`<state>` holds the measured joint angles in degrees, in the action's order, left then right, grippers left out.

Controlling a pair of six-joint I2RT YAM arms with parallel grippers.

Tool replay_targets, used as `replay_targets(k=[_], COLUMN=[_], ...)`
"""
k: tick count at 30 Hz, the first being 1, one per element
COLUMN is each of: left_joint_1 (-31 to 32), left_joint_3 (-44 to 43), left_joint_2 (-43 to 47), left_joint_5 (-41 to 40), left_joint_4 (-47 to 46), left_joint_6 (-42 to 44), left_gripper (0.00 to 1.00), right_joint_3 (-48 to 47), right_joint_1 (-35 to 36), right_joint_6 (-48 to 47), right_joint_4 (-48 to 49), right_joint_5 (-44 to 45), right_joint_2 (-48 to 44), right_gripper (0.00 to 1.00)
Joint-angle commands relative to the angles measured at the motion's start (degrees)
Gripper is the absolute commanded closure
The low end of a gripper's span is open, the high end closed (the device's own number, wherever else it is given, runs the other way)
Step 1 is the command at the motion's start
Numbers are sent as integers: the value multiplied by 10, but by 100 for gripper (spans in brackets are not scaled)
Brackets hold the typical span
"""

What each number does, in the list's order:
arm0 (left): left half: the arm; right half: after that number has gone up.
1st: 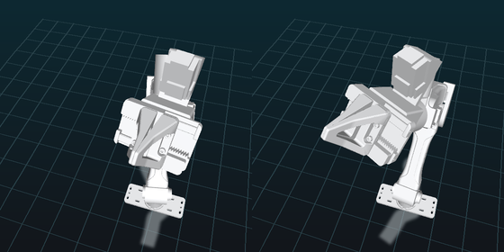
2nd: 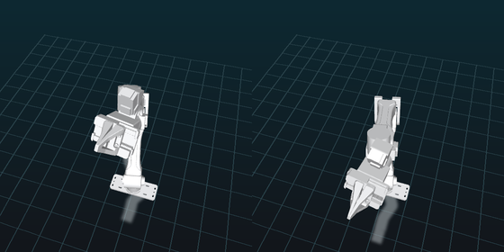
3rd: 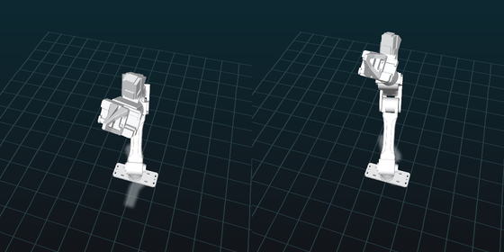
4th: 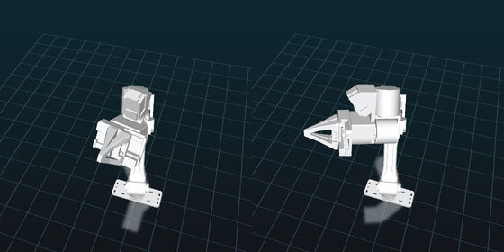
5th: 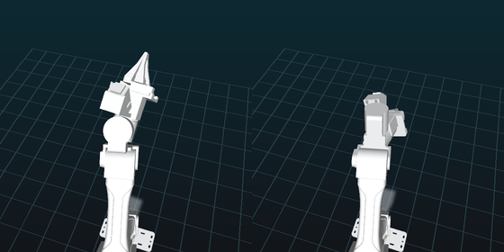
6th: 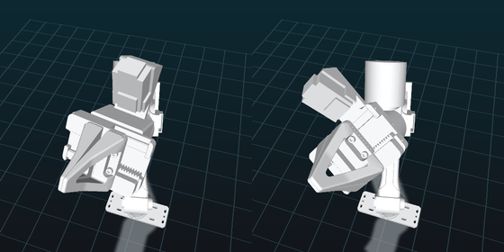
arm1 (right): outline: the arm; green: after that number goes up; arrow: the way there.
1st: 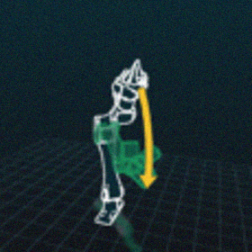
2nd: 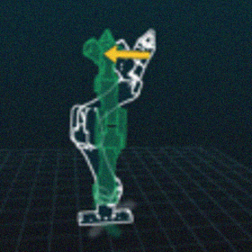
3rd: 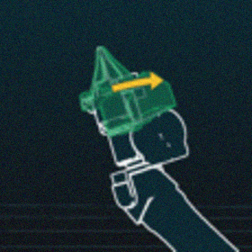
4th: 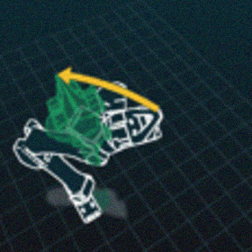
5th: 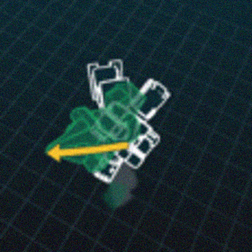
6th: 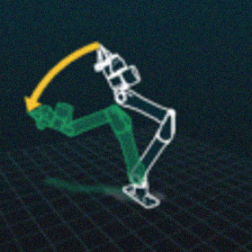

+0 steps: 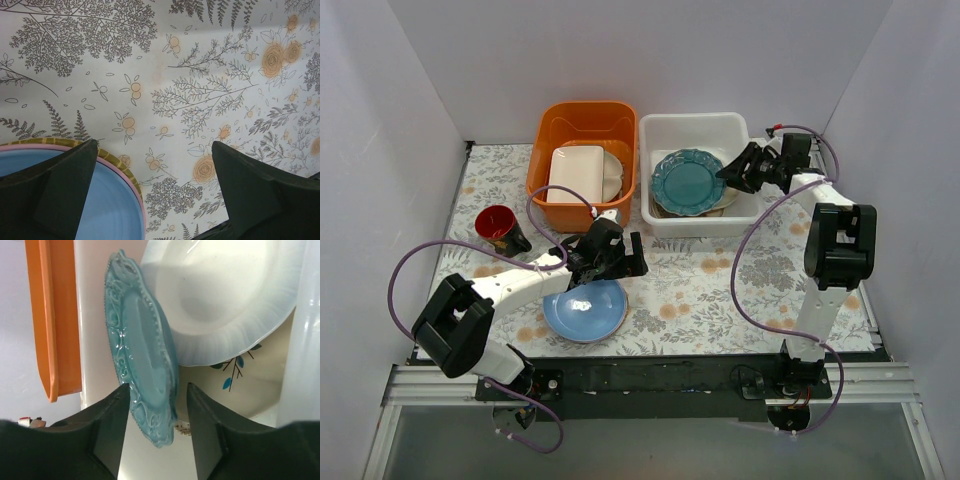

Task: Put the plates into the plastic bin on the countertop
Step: Place the plate in the plastic bin.

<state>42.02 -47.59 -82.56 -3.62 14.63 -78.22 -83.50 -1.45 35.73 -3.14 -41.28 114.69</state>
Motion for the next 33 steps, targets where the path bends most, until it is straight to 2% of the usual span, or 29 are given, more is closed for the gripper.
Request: replay_targets(k=[1,4,9,26,31,33], left_joint_1=[3,3,3,3,3,3], left_joint_3=[1,1,-3,-13,-16,-19], left_joint_2=[33,33,30,28,34,36], left_joint_5=[-10,-11,-11,-12,-24,-24], left_joint_4=[11,12,12,14,15,15], left_joint_6=[5,8,9,11,7,7], left_gripper=[2,2,2,2,2,2], right_joint_3=[12,16,20,49,60,69], right_joint_1=[-4,-4,-4,-2,14,47], right_joint_6=[-29,-37,-40,-48,-78,-85], right_joint_4=[1,1,7,18,-13,-20], right_joint_5=[45,70,84,55,53,57], right_joint_2=[-56,-89,-135,-177,-195,-205], right_gripper=[36,27,21,18,17,17])
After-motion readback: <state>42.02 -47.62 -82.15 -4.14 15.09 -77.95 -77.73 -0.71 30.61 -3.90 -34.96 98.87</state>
